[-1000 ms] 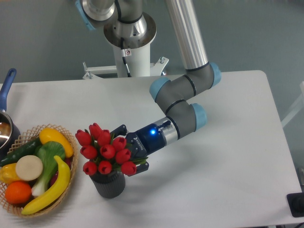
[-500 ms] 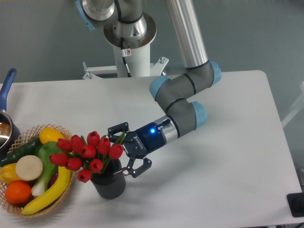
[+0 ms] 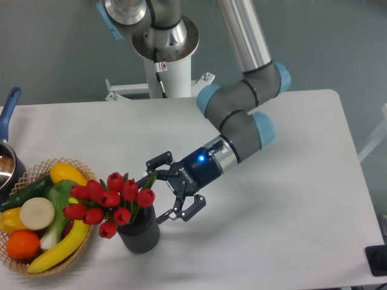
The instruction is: Insert the flowers into the vase
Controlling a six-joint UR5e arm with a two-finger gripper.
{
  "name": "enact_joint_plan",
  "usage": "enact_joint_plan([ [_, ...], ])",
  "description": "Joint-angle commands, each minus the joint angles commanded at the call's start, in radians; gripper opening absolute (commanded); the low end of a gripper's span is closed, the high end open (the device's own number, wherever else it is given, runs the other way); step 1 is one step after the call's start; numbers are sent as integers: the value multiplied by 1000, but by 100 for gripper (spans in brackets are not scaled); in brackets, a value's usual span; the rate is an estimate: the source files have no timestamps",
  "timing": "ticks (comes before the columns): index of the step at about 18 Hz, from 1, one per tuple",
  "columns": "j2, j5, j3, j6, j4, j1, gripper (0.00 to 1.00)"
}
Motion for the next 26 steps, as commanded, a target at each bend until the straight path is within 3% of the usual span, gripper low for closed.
enact_joint_plan([
  [4, 123, 174, -49, 1, -3, 52, 100],
  [8, 239, 248, -46, -43, -6, 124, 100],
  [10, 346, 458, -57, -43, -29, 154, 100],
  [13, 431, 696, -45, -31, -73, 154, 100],
  [17, 451, 733, -6, 13, -175, 163, 100],
  [22, 499, 855, 35, 317, -400, 244, 100],
  [26, 513, 850, 28, 365, -419, 276, 100],
])
